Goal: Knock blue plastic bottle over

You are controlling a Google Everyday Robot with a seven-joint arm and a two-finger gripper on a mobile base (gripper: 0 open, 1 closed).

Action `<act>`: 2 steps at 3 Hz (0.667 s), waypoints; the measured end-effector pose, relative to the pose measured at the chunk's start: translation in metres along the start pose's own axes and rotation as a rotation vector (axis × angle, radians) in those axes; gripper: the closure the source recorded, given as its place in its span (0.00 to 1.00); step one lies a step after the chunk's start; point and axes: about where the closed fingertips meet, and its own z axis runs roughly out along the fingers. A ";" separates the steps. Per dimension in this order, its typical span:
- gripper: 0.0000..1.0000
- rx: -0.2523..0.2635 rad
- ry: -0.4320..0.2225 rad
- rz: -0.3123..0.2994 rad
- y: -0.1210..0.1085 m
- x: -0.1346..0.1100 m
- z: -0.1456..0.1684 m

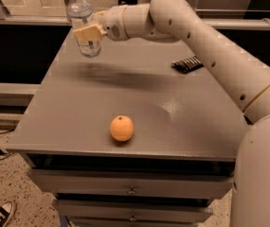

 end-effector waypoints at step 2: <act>1.00 -0.078 0.302 -0.154 0.000 -0.004 -0.044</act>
Offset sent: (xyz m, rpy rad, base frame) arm -0.0743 -0.1008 -0.0190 -0.9222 0.0508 0.3133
